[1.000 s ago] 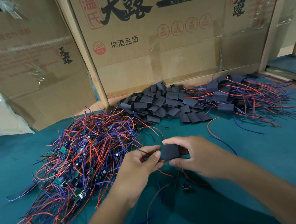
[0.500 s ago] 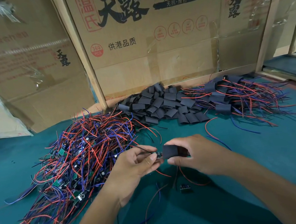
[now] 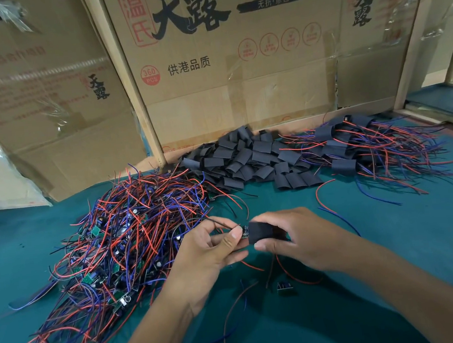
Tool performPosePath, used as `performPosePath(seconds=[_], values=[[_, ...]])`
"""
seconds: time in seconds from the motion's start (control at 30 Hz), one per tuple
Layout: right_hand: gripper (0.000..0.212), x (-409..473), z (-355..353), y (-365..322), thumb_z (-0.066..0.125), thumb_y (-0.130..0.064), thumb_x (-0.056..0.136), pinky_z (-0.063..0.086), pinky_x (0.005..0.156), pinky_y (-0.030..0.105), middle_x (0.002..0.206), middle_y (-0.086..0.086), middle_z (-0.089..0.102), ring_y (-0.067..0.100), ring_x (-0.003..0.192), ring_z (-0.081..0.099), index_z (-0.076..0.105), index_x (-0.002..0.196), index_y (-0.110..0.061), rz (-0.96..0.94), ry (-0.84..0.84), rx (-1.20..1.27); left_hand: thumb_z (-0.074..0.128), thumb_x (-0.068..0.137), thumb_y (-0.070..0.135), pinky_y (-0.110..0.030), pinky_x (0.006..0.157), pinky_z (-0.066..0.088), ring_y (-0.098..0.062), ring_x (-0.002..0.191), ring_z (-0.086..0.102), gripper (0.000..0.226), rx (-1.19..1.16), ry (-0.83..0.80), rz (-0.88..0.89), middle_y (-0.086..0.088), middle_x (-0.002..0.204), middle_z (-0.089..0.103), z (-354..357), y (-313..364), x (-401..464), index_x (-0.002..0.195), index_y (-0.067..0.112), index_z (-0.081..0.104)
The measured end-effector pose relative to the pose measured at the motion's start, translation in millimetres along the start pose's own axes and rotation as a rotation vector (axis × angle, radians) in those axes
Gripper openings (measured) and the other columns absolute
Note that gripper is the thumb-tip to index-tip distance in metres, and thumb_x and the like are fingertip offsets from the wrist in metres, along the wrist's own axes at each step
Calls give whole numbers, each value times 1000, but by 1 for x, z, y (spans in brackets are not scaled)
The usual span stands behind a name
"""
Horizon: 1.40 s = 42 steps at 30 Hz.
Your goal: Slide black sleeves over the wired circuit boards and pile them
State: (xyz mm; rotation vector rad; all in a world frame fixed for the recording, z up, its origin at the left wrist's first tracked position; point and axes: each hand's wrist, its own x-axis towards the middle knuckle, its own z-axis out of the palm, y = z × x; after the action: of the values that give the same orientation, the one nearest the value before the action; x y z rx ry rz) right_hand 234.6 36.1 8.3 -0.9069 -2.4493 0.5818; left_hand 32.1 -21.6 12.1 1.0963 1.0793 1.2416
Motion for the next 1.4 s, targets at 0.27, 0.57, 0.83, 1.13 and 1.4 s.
performPosePath(seconds=[0.27,0.57,0.83,1.13,1.4], values=[[36,0,7,6,56,-50,94,42,80,24,105,-17,58,1,88,47,51,126,-34,23,-31,-89,72,80,23,-31,83,59,-29,101,72,31,-11,-7,-5,-24,98,74,2,-3,0,102,8,56],[41,-3,4,0,47,-52,96,45,89,35,123,-7,61,13,107,53,48,130,-29,10,-4,-161,75,77,25,-29,79,59,-27,98,73,32,43,-8,-10,-21,95,75,2,-1,0,98,8,58],[43,-3,2,-3,45,-51,99,44,94,41,127,-3,60,21,113,54,46,134,-26,35,-48,-241,72,83,22,-27,74,58,-26,100,73,28,-1,-10,-27,-21,99,74,1,1,-1,102,9,56],[48,-2,3,-5,42,-52,100,43,95,43,131,2,59,26,117,53,44,136,-22,35,-81,-282,71,79,30,-27,71,58,-19,91,74,34,19,12,-25,-7,86,75,1,-2,-1,103,8,59],[43,-3,5,-7,37,-55,98,44,91,43,125,-2,62,22,112,55,47,129,-27,14,-40,-193,75,77,34,-32,77,59,-19,92,72,38,138,13,-2,-16,91,75,2,-4,-1,100,8,61]])
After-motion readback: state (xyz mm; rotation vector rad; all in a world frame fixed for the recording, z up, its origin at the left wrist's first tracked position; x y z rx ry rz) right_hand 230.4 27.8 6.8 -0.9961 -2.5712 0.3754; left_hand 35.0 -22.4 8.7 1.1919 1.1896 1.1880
